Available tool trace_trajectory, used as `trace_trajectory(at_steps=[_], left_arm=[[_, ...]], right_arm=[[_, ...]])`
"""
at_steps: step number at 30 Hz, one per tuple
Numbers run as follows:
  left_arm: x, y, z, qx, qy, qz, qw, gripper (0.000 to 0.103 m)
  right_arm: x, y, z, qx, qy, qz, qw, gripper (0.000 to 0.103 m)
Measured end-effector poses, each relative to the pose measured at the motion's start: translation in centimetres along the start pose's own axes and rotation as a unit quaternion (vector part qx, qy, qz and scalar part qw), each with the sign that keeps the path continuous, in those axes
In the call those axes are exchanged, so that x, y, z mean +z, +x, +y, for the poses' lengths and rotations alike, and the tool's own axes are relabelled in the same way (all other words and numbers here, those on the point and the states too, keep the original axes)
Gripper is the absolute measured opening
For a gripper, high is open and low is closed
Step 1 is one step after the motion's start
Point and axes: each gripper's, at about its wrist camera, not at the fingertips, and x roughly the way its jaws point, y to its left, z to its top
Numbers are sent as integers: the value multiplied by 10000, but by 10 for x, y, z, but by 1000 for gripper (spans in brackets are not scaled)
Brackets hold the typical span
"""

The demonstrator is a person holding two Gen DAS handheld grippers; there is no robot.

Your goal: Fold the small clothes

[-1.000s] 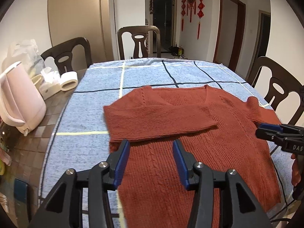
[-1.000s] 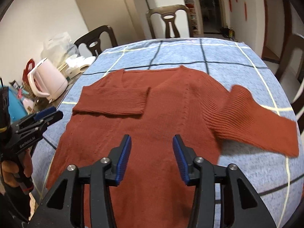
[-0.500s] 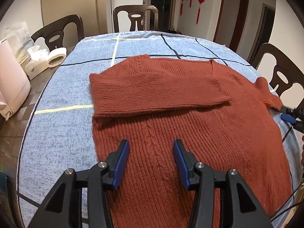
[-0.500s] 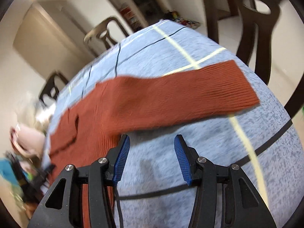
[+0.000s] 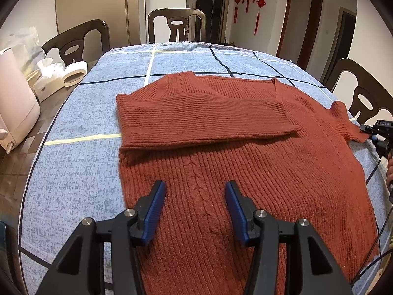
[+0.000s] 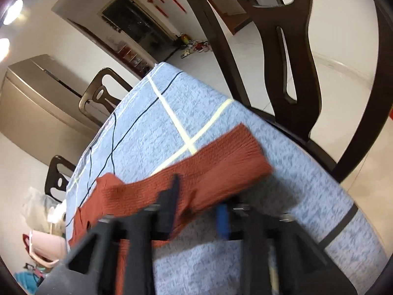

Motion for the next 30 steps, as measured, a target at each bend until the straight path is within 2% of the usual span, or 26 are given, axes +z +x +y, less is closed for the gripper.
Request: trace_trajectory(at_steps=[5, 9, 13, 18, 20, 21, 24, 27, 30], left_arm=[[0, 0, 0, -2, -5, -3, 10000, 54], [0, -1, 0, -13, -24, -8, 10000, 54], [3, -8, 2, -123, -167, 4, 9998, 54], [14, -30, 6, -358, -246, -243, 9988, 54], [22, -37, 7, -516, -302, -311, 9977, 54], [25, -39, 8, -619, -332, -325, 9970, 54], [38, -39, 4, -869, -372, -345, 9949, 54], [51, -31, -10, -1117, -294, -315, 9928, 54], [66, -10, -30, -1446, -198, -153, 9892, 54]], right_arm=[[3, -18, 42, 320, -595, -241, 9974, 7], [-6, -27, 101, 858, -1271, -231, 9879, 7], [-32, -13, 158, 1298, -1896, 130, 9732, 7], [-88, 36, 200, 1580, -2567, 1046, 9477, 8], [-113, 55, 204, 1596, -2822, 1546, 9333, 15], [-123, 58, 201, 1621, -2859, 1662, 9297, 19], [-138, 51, 190, 1774, -2959, 1757, 9220, 23], [-135, 36, 174, 1832, -2942, 1630, 9237, 27], [-127, 24, 154, 1658, -2898, 1454, 9313, 27]])
